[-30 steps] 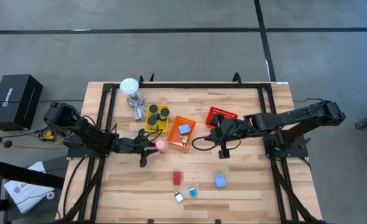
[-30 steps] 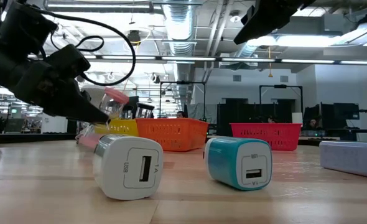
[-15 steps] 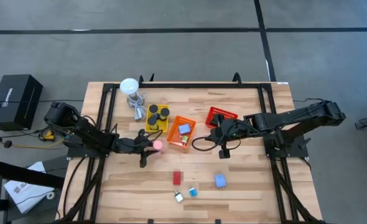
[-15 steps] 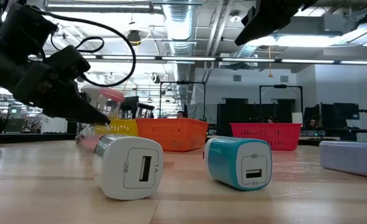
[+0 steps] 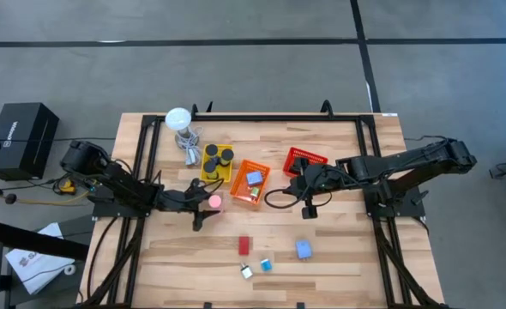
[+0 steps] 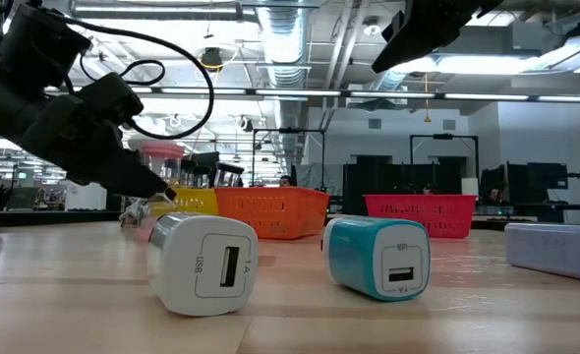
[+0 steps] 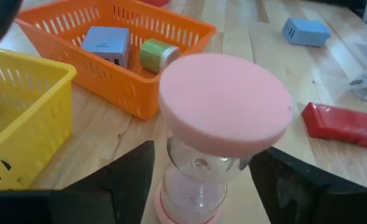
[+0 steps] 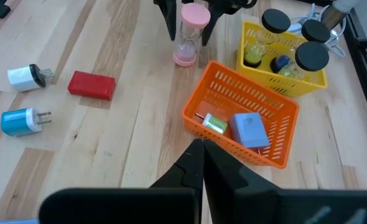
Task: Pick & Place Office items
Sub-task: Put the pink sand timer into the yellow bin
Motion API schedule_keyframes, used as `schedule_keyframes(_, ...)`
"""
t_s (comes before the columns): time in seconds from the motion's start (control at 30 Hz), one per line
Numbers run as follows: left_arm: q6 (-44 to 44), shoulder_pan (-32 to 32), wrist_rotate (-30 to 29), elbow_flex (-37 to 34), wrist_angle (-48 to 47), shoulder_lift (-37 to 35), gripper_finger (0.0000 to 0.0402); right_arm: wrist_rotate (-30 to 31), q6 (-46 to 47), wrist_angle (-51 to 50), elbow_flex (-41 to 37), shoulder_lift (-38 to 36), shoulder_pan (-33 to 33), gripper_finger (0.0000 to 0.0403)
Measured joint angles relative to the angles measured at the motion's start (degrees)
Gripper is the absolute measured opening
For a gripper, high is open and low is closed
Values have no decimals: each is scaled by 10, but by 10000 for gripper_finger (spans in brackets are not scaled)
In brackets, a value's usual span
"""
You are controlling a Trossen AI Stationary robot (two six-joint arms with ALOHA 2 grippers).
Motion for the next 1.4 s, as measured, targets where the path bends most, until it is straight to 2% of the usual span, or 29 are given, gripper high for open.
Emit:
schedule_keyframes(0.23, -9, 0, -5, 0, 2, -46, 272, 0, -2, 0, 0, 0, 0, 0)
schedule_keyframes(0.53, 47, 0, -16, 0, -2, -123, 278, 0, -6, 0, 0, 0, 0, 0)
schedule_keyframes(1.1, 48, 0, -17, 0, -15, -84, 276, 0, -5, 0, 0, 0, 0, 0)
schedule_keyframes(1.4, 47, 0, -17, 0, -14, -84, 223, 0, -5, 0, 0, 0, 0, 0)
